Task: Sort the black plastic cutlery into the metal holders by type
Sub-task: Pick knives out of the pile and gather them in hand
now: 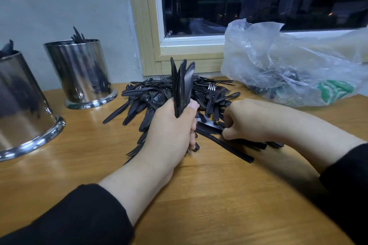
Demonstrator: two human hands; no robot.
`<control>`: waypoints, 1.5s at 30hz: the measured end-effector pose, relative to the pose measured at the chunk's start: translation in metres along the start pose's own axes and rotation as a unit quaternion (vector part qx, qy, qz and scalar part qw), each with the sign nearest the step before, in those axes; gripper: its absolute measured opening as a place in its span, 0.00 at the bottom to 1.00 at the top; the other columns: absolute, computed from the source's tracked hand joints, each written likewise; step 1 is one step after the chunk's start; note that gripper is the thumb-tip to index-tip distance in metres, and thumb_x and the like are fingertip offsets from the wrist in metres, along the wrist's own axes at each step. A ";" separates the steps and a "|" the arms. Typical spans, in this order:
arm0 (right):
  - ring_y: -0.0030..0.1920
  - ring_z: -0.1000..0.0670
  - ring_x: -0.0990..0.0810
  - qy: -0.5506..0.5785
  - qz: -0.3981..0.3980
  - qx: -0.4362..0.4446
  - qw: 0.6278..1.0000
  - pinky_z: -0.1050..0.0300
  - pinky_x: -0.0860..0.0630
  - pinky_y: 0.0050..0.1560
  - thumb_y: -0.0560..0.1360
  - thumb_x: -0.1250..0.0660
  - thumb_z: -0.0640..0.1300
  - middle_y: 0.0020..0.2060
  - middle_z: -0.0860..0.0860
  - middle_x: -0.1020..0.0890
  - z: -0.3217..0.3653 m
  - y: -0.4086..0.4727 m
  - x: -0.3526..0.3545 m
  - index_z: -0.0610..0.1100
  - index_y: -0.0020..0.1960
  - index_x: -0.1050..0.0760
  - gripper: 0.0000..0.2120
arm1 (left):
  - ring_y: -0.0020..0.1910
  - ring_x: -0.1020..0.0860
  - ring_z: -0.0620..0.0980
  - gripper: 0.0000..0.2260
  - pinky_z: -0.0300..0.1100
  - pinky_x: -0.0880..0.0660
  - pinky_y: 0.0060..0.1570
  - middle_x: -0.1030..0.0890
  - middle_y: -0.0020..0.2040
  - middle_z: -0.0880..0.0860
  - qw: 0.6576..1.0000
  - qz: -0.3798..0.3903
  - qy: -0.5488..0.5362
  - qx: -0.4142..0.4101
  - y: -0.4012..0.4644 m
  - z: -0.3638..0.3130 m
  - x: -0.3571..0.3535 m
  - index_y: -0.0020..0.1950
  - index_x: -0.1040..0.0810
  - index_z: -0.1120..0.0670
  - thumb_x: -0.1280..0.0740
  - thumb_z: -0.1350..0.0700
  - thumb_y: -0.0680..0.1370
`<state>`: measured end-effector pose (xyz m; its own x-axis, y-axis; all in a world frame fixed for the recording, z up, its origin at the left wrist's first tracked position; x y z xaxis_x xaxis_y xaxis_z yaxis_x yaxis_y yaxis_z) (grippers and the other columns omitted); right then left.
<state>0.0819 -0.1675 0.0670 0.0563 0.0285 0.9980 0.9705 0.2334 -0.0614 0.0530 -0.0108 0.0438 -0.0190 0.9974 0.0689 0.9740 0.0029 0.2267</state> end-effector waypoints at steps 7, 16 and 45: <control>0.41 0.45 0.20 0.039 0.006 0.020 0.999 0.50 0.23 0.40 0.75 0.31 0.55 0.41 0.45 0.17 0.000 0.000 0.001 0.44 0.48 0.19 0.14 | 0.26 0.30 0.48 0.12 0.49 0.30 0.33 0.28 0.31 0.49 0.999 -0.045 -0.028 -0.009 0.004 -0.003 0.010 0.52 0.26 0.61 0.36 0.52 0.84; 0.28 0.51 0.35 0.261 0.012 0.039 0.964 0.54 0.36 0.34 0.73 0.27 0.51 0.27 0.51 0.30 -0.014 -0.002 0.014 0.41 0.39 0.26 0.15 | 0.24 0.34 0.47 0.15 0.41 0.34 0.26 0.32 0.28 0.50 0.989 -0.080 -0.117 0.032 0.007 0.004 0.018 0.40 0.24 0.57 0.33 0.50 0.83; 0.33 0.52 0.21 0.202 -0.041 0.119 0.971 0.50 0.23 0.43 0.68 0.36 0.69 0.33 0.49 0.18 -0.042 -0.004 0.028 0.48 0.40 0.22 0.24 | 0.34 0.24 0.45 0.21 0.40 0.28 0.42 0.23 0.32 0.48 0.989 -0.125 -0.035 -0.069 0.004 -0.016 0.017 0.34 0.23 0.56 0.35 0.46 0.83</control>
<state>0.0896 -0.2089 0.0962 0.1151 -0.3718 0.9211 0.8969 0.4374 0.0645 0.0525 0.0048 0.0613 -0.2356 0.9691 -0.0733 0.9002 0.2461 0.3592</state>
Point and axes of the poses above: each hand's wrist, its own y-axis towards the middle knuckle, its own x-axis out of the back of the hand, z = x × y, the point moved 6 cm from there along y, towards the middle knuckle
